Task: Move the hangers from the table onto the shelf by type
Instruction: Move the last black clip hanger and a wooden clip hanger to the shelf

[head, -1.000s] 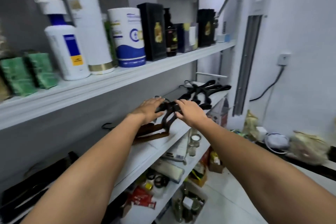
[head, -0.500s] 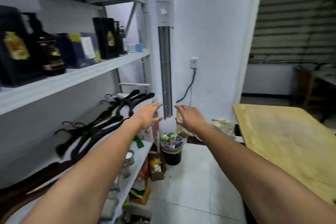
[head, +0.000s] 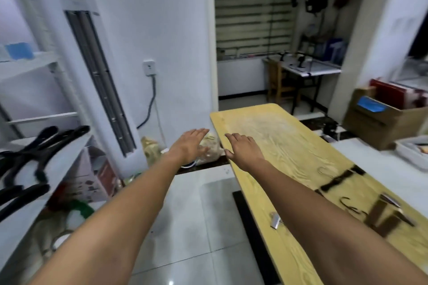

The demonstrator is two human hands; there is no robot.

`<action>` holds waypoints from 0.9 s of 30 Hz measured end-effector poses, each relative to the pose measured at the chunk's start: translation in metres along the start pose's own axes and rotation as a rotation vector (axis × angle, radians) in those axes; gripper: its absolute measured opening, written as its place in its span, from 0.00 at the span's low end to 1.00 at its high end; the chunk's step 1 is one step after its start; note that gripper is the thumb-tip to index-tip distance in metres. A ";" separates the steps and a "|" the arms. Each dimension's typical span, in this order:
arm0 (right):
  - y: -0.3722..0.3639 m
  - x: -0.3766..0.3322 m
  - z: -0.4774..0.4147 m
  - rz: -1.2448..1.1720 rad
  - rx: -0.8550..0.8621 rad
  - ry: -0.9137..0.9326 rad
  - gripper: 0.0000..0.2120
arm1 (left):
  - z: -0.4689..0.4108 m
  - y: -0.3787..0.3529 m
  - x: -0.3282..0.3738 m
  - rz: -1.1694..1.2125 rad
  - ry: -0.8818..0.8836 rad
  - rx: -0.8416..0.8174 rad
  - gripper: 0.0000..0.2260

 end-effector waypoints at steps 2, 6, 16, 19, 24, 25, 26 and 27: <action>-0.009 0.029 0.007 -0.013 -0.027 -0.073 0.27 | -0.027 -0.007 0.022 -0.002 -0.070 -0.020 0.28; -0.025 0.082 0.022 -0.030 -0.077 -0.213 0.27 | -0.076 -0.020 0.062 -0.027 -0.195 -0.062 0.28; -0.035 0.183 0.037 -0.089 -0.111 -0.538 0.27 | -0.183 -0.025 0.133 -0.086 -0.450 -0.141 0.28; -0.037 0.204 0.042 -0.106 -0.122 -0.623 0.26 | -0.212 -0.025 0.150 -0.090 -0.524 -0.168 0.27; -0.041 0.236 0.052 -0.124 -0.125 -0.763 0.26 | -0.254 -0.022 0.184 -0.112 -0.631 -0.196 0.27; -0.041 0.242 0.054 -0.126 -0.124 -0.790 0.26 | -0.262 -0.021 0.192 -0.116 -0.655 -0.203 0.26; -0.042 0.248 0.056 -0.125 -0.119 -0.814 0.26 | -0.268 -0.022 0.198 -0.113 -0.676 -0.211 0.26; -0.043 0.254 0.057 -0.125 -0.110 -0.841 0.26 | -0.275 -0.022 0.206 -0.109 -0.700 -0.220 0.26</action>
Point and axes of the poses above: each hand's wrist, its own z-axis away from the middle knuckle, its own y-axis out of the back of the hand, x = y × z, the point moved 1 cm from there along -z, towards the middle knuckle, and after that the axes turned 14 degrees about -x, right-handed, at the moved point
